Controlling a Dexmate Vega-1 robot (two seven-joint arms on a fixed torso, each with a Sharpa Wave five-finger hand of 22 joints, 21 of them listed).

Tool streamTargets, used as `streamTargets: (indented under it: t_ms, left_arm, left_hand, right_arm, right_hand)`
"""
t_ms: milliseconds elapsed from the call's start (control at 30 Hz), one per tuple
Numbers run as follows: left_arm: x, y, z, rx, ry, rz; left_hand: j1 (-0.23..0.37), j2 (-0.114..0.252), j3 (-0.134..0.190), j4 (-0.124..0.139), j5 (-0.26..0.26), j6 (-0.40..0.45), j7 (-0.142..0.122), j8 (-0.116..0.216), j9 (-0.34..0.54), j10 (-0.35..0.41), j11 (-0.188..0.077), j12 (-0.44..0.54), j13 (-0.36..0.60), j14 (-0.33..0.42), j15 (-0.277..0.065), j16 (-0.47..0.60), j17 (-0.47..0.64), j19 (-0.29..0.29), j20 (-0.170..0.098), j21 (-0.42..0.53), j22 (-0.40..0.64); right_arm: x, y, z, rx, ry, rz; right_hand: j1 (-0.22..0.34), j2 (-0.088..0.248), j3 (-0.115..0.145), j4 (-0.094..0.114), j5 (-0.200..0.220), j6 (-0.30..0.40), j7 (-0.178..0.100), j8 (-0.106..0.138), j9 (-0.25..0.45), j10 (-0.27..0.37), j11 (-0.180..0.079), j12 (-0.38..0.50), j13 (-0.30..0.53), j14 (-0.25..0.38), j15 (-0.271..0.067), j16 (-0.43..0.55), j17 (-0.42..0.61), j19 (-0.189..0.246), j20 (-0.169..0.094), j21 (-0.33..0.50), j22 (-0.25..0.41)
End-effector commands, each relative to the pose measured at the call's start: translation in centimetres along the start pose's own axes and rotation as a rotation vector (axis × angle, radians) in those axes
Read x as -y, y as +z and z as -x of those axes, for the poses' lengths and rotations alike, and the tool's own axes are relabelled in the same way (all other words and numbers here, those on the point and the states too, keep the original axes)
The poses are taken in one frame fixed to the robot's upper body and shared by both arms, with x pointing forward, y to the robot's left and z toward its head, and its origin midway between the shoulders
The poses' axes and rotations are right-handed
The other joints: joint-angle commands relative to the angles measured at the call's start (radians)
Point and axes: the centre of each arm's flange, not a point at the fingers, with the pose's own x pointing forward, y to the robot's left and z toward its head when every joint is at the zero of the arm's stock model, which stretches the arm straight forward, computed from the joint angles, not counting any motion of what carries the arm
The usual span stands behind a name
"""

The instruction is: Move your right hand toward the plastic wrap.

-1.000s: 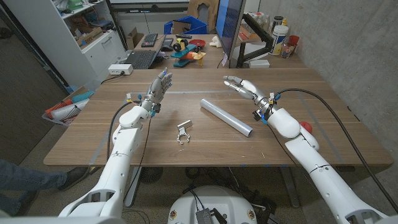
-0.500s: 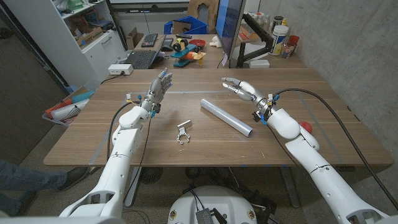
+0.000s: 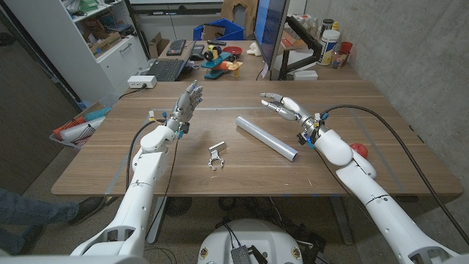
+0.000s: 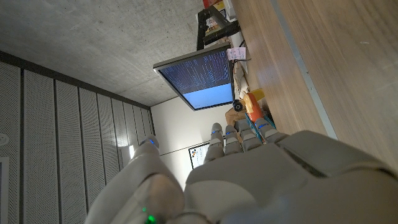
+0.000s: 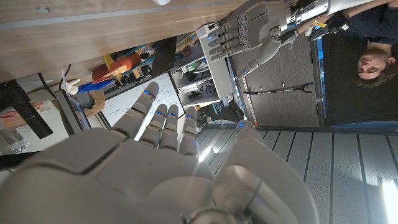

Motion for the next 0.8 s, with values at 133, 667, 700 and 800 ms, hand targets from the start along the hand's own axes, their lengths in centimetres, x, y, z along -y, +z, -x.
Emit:
streamTargets:
  t_ms: [133, 667, 700, 800]
  left_arm:
    - [0.2, 0.1, 0.1, 0.006, 0.000, -0.004]
    - [0.2, 0.1, 0.3, 0.005, -0.002, -0.005]
    - [0.2, 0.1, 0.3, 0.005, -0.002, -0.004]
    - [0.2, 0.1, 0.3, 0.005, -0.002, -0.005]
  left_hand:
    - [0.006, 0.009, 0.002, -0.008, -0.003, 0.009, -0.003, 0.002, 0.003, 0.003, -0.004, -0.003, 0.002, -0.006, 0.003, -0.001, 0.003, 0.002, 0.005, -0.006, 0.002]
    - [0.005, 0.009, 0.001, -0.009, -0.004, 0.009, -0.003, 0.002, 0.003, 0.002, -0.005, -0.004, 0.002, -0.007, 0.003, -0.001, 0.003, 0.005, 0.006, -0.011, 0.002]
    - [0.005, 0.009, 0.001, -0.009, -0.004, 0.009, -0.003, 0.002, 0.003, 0.002, -0.005, -0.004, 0.002, -0.007, 0.003, -0.001, 0.003, 0.005, 0.006, -0.012, 0.002]
    - [0.005, 0.010, 0.001, -0.010, -0.004, 0.009, -0.003, 0.002, 0.003, 0.002, -0.005, -0.004, 0.002, -0.007, 0.003, -0.001, 0.003, 0.005, 0.006, -0.013, 0.002]
  right_arm:
    - [-0.5, 0.1, 0.4, 0.015, 0.000, 0.039]
    - [-1.3, 0.1, 0.3, 0.008, 0.034, 0.153]
    - [-1.4, 0.0, 0.3, 0.008, 0.037, 0.156]
    - [-1.5, -0.1, 0.3, 0.004, 0.043, 0.167]
  right_hand:
    - [0.001, -0.008, 0.004, -0.006, 0.009, 0.015, 0.001, 0.002, 0.004, 0.011, -0.002, 0.001, 0.003, 0.011, -0.002, 0.007, 0.002, 0.010, 0.003, -0.004, 0.003]
    - [0.000, -0.009, 0.003, -0.008, 0.012, 0.017, -0.005, 0.000, 0.004, 0.018, -0.008, -0.002, 0.003, 0.015, -0.005, 0.007, 0.000, 0.014, 0.003, -0.012, 0.003]
    - [0.000, -0.009, 0.003, -0.008, 0.012, 0.018, -0.005, 0.000, 0.004, 0.018, -0.008, -0.002, 0.003, 0.015, -0.006, 0.007, -0.001, 0.014, 0.003, -0.013, 0.003]
    - [0.000, -0.009, 0.003, -0.009, 0.013, 0.019, -0.006, 0.000, 0.004, 0.019, -0.009, -0.002, 0.003, 0.016, -0.007, 0.007, -0.001, 0.014, 0.002, -0.014, 0.003]
